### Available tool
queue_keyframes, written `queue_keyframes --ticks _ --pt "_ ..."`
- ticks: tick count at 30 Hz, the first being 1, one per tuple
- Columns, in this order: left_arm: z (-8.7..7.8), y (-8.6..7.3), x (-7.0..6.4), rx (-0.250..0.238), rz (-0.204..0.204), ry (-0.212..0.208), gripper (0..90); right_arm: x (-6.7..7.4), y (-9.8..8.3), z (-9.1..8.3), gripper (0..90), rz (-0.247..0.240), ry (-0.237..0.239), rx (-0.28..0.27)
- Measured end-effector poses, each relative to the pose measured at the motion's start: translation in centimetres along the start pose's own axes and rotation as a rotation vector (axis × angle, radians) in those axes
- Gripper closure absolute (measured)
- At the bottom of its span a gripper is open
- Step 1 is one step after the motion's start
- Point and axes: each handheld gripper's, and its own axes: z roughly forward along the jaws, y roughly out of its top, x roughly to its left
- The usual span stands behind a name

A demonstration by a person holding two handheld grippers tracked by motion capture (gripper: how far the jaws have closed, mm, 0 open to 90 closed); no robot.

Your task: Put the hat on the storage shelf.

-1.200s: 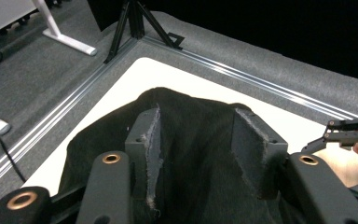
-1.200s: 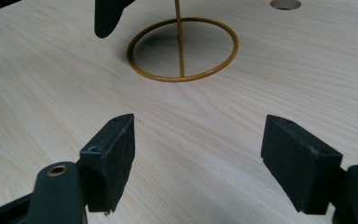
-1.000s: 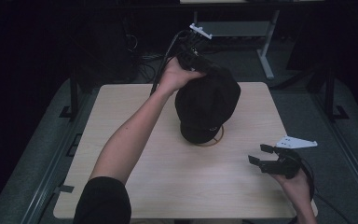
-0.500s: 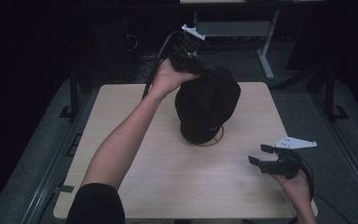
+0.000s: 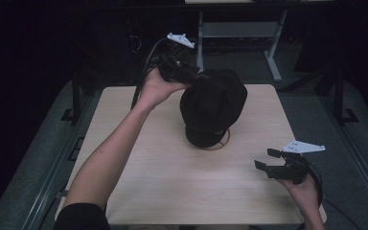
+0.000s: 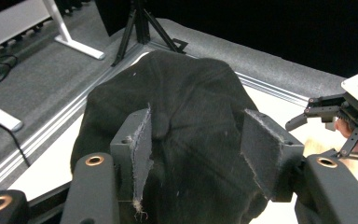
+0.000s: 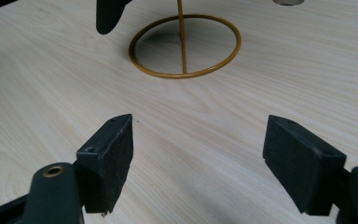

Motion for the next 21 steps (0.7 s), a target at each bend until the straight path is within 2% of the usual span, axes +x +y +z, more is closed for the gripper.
queue_keyframes --ticks 8,12,16,21 --pt "-2.3 -2.1 0.2 -0.036 -0.024 0.018 40.6 0.2 0.0 0.3 23.4 -0.001 0.005 0.013" --pt "-3.5 -3.9 0.3 -0.045 -0.049 0.036 40.3 0.4 0.1 0.5 23.2 -0.006 0.006 0.017" --pt "-4.1 -4.9 0.3 -0.053 -0.064 0.041 40.1 0.4 0.1 0.5 22.9 -0.010 0.005 0.025" --pt "-4.8 -6.9 0.0 -0.054 -0.069 0.055 38.4 0.6 0.0 0.3 22.6 -0.017 0.004 0.019"
